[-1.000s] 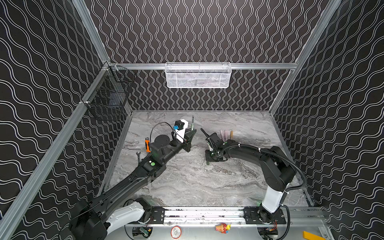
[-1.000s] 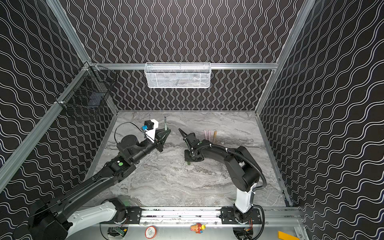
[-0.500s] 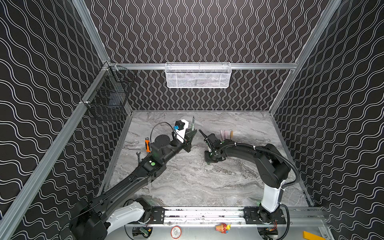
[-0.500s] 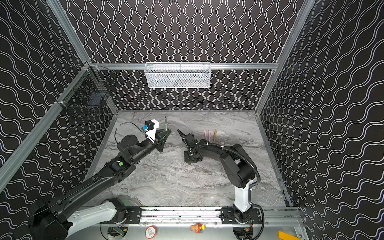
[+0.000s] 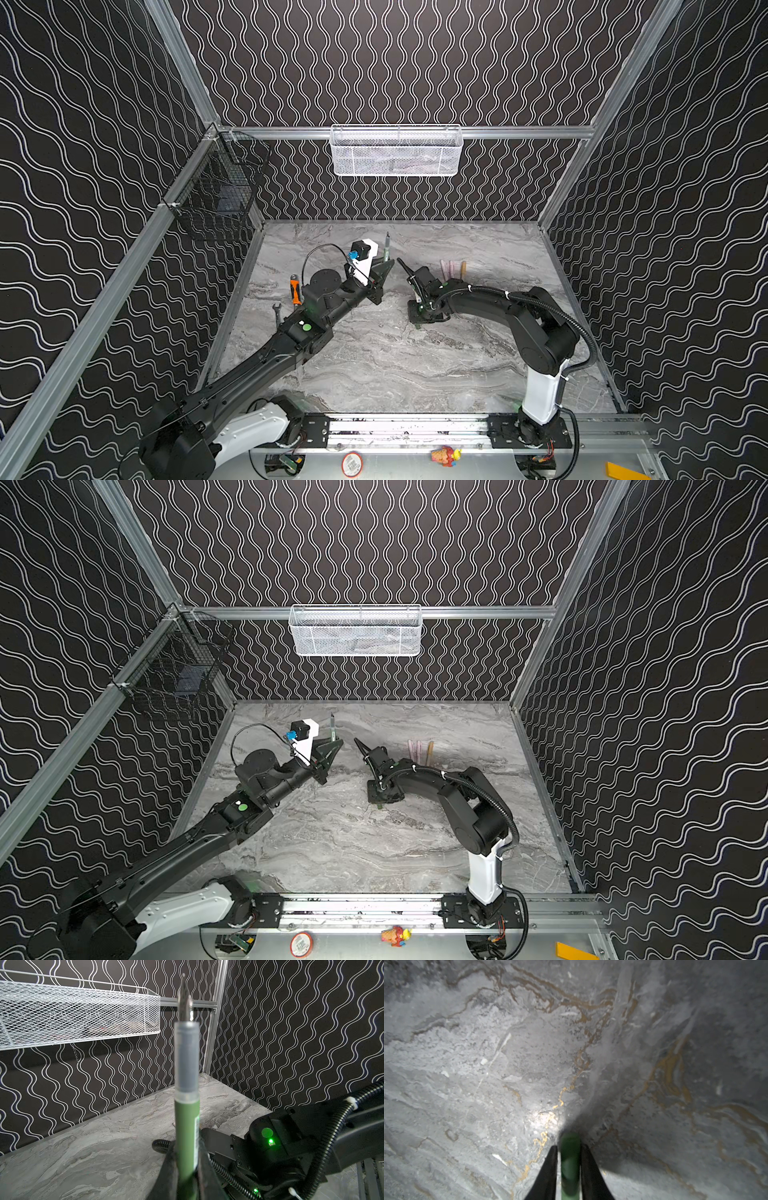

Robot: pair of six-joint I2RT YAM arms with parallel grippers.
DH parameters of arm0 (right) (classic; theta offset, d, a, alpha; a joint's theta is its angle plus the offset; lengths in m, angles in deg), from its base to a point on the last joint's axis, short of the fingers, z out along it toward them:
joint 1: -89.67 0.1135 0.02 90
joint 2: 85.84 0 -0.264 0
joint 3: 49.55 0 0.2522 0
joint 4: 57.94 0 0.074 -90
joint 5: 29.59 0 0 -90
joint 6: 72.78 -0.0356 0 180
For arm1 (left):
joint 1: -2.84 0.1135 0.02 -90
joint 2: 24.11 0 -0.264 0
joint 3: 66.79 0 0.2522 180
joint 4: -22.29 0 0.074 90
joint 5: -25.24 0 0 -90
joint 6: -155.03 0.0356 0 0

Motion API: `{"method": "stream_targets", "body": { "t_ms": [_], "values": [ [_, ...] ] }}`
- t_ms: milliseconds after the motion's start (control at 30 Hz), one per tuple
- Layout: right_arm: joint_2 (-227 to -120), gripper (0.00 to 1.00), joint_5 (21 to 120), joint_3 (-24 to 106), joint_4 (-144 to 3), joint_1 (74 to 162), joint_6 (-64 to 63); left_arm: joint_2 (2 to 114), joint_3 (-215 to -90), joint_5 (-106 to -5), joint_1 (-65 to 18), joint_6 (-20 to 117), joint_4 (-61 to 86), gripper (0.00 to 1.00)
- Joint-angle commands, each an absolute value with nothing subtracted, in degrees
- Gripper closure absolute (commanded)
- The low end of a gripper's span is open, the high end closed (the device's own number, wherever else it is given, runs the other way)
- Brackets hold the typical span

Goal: Insert the pens into the pen caps

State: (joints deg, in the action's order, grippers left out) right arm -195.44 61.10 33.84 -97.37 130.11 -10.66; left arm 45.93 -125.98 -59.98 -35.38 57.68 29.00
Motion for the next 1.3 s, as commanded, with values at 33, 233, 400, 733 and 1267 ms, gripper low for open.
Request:
{"method": "stream_targets", "body": {
  "t_ms": [33, 233, 400, 733, 1267],
  "values": [
    [-194.9, 0.74, 61.4, 33.8, -99.9, 130.3, -11.0, 46.2, -126.6, -59.8, -35.4, 57.2, 30.0, 0.98],
    [-195.0, 0.74, 62.3, 33.1, -99.6, 130.4, -11.1, 46.4, -126.6, -59.8, -35.4, 57.1, 30.0, 0.98],
    [-193.1, 0.75, 62.5, 32.6, -99.1, 130.6, -11.1, 46.4, -126.6, -59.9, -35.3, 57.1, 30.0, 0.98],
    [-192.0, 0.72, 62.1, 32.8, -100.1, 130.8, -10.2, 46.3, -126.6, -59.9, -35.4, 57.1, 29.9, 0.98],
    [-196.1, 0.77, 61.7, 32.6, -98.9, 130.8, -10.3, 46.5, -126.7, -59.9, -35.4, 57.1, 30.0, 0.99]
  ]
}}
